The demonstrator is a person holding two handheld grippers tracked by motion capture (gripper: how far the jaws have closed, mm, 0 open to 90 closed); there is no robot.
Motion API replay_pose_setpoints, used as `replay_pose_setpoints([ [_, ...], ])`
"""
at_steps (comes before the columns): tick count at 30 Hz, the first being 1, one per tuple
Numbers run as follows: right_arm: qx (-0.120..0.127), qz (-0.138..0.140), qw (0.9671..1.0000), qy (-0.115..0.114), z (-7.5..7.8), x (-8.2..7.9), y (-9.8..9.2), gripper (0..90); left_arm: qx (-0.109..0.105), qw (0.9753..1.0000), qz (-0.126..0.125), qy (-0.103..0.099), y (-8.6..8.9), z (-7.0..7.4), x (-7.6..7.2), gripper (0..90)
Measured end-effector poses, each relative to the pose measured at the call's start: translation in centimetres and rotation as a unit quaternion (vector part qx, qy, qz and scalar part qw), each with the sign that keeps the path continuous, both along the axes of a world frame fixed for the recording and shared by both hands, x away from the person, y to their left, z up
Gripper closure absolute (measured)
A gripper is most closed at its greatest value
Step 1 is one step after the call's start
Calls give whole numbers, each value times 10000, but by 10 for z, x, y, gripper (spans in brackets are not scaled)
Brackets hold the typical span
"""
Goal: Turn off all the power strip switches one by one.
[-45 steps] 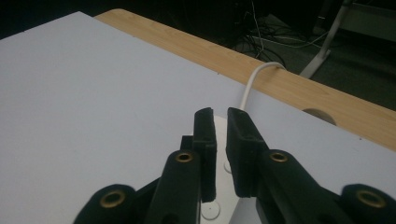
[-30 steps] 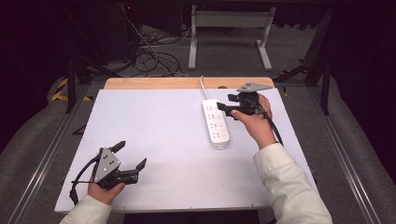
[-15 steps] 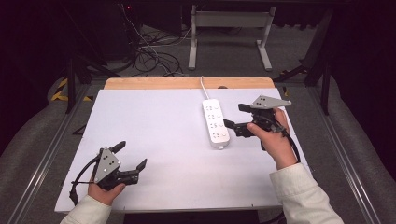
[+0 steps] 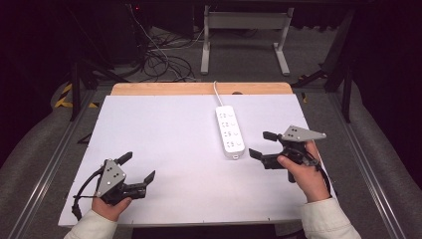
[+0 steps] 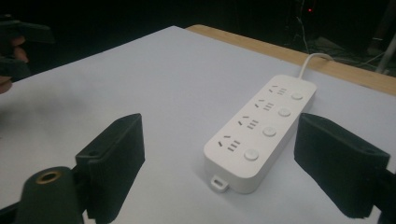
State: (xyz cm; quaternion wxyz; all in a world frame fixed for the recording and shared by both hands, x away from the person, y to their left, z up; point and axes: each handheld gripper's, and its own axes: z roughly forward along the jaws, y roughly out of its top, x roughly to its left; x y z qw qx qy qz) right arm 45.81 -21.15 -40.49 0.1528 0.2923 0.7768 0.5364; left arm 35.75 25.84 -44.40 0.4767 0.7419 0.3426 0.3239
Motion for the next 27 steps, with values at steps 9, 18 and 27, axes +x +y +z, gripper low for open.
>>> replay_pose_setpoints([
  [9,68,205,9998,-8,-28,-16,-13,156,-18,10000,6,-30,3,-1,-8,101],
  [18,-183,100,9998,-14,-55,-27,-21,153,44,10000,31,-82,5,-4,-7,99],
  [27,-292,-511,9982,110,-71,-31,-28,153,150,9998,139,-28,4,-9,-2,95],
])
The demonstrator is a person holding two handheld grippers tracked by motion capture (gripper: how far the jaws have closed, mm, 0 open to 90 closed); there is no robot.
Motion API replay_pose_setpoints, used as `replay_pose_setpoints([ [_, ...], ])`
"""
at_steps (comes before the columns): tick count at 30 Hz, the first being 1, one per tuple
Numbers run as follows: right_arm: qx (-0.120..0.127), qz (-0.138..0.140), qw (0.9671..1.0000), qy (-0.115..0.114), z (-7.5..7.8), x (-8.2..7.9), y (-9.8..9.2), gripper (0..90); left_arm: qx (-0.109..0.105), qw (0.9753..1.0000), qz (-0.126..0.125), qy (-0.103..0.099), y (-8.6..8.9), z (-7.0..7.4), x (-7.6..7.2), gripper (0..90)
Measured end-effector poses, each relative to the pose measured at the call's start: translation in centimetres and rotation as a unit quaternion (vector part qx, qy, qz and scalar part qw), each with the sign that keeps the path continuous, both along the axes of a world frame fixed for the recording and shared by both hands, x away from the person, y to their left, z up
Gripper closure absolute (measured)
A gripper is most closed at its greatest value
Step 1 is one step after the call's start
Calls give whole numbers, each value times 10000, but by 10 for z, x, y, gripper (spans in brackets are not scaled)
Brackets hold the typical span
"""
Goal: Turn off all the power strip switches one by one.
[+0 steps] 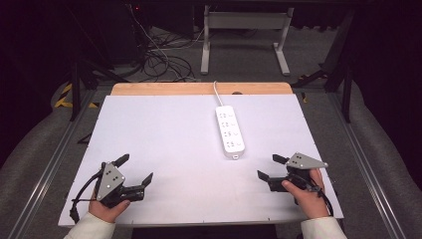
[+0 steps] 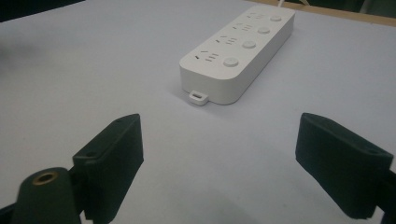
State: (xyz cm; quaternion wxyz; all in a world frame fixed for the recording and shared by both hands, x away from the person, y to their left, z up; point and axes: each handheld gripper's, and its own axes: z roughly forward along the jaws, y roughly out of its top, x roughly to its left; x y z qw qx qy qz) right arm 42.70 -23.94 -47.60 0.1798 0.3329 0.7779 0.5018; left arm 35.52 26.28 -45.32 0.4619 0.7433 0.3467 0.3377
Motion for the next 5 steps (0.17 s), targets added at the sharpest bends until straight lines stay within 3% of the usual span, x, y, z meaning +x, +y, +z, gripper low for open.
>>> replay_pose_setpoints([
  [5,-15,61,10000,-69,4,-1,0,148,-129,9998,-124,127,1,-3,3,90],
])
